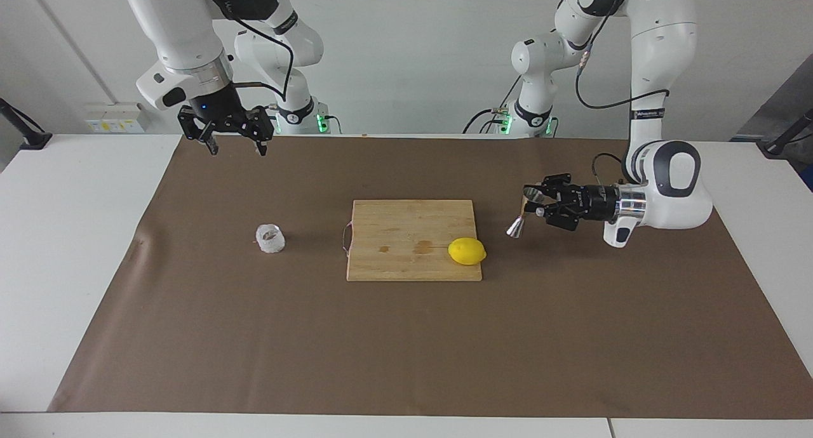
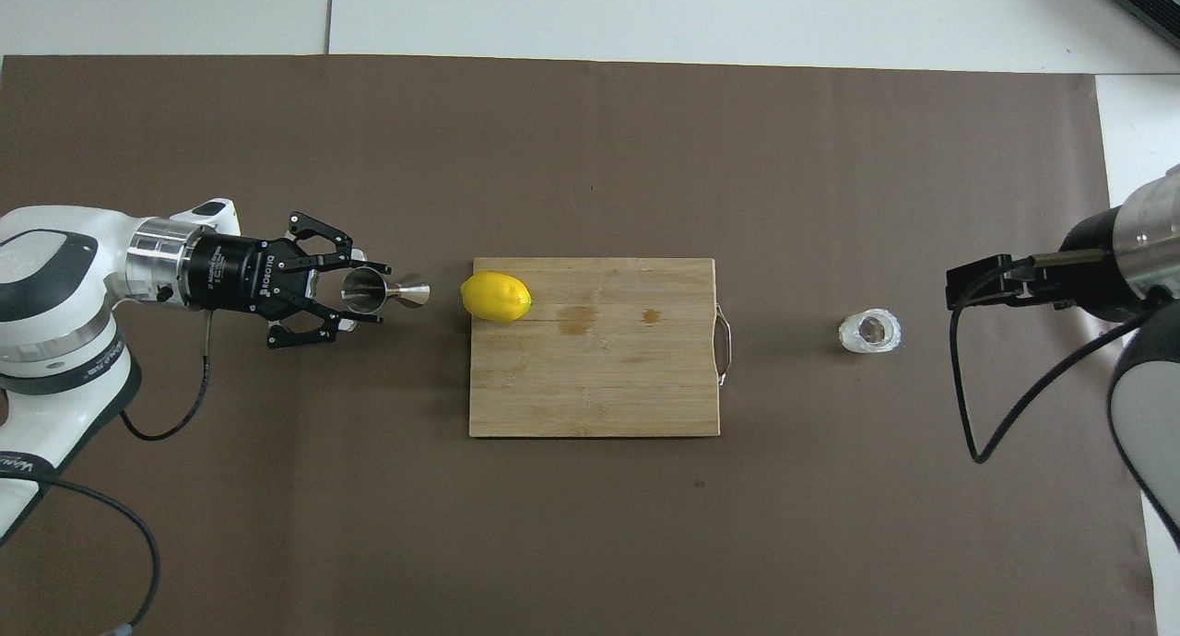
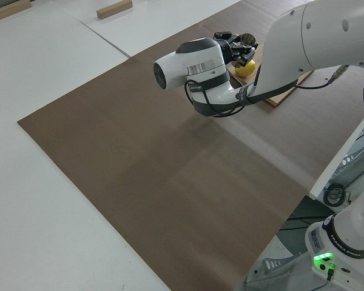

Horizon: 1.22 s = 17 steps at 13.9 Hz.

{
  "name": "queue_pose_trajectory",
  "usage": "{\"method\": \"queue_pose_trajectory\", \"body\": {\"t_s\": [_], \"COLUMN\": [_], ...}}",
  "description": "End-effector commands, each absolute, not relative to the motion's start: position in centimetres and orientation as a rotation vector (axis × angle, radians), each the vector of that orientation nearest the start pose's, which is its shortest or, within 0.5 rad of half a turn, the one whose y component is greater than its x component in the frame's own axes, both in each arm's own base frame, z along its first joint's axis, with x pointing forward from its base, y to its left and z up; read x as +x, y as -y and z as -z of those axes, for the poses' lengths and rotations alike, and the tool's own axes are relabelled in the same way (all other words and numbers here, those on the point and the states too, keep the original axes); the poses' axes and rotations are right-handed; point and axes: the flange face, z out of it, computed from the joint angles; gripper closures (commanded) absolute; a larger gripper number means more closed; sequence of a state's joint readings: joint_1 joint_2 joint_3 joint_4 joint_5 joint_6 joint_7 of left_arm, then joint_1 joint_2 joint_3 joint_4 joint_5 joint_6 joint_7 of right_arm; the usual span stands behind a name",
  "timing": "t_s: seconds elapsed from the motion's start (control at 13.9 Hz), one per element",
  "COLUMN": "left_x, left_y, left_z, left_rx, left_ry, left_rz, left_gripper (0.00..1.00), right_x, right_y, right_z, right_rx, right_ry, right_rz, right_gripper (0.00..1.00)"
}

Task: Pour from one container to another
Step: 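Lift the metal cup with the left gripper over the wooden board, then lower the metal cup onto the board and open the left gripper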

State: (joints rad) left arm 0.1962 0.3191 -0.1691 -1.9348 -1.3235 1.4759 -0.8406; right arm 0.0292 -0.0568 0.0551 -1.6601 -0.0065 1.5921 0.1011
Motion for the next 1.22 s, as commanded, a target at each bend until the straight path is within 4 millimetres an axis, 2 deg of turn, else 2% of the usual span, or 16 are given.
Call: {"method": "queue_pose_trajectory", "body": {"t_s": [0.0, 0.14, 0.29, 0.5, 0.65, 0.79, 1.01, 1.15], "left_x": [56.0, 55.7, 55.3, 54.1, 53.2, 52.0, 50.8, 50.5], "left_y": [12.8, 15.7, 19.6, 25.1, 28.2, 31.3, 33.8, 34.4], "left_z": [-37.9, -37.7, -37.3, -36.8, -36.0, -34.2, -32.8, -31.9], "left_rx": [1.404, 1.389, 1.389, 1.292, 1.237, 1.227, 1.245, 1.250], "left_ry": [-1.206, -1.227, -1.251, -1.291, -1.306, -1.352, -1.428, -1.480], "left_rz": [1.249, 1.235, 1.207, 1.206, 1.222, 1.210, 1.141, 1.108], "left_gripper": [1.00, 1.00, 1.00, 1.00, 1.00, 1.00, 1.00, 1.00], "right_x": [52.8, 52.8, 52.8, 52.8, 52.8, 52.8, 52.9, 52.9], "right_y": [-4.3, -4.3, -4.2, -4.3, -4.2, -4.2, -4.1, -4.1], "right_z": [-61.7, -61.7, -61.7, -61.7, -61.7, -61.7, -61.7, -61.7], "right_rx": [-3.129, -3.129, -3.129, -3.129, -3.129, -3.129, -3.129, -3.129], "right_ry": [0.006, 0.006, 0.006, 0.009, 0.006, 0.006, 0.004, 0.004], "right_rz": [-0.028, -0.028, -0.028, -0.028, -0.028, -0.028, -0.028, -0.028], "right_gripper": [0.00, 0.00, 0.00, 0.00, 0.00, 0.00, 0.00, 0.00]}}
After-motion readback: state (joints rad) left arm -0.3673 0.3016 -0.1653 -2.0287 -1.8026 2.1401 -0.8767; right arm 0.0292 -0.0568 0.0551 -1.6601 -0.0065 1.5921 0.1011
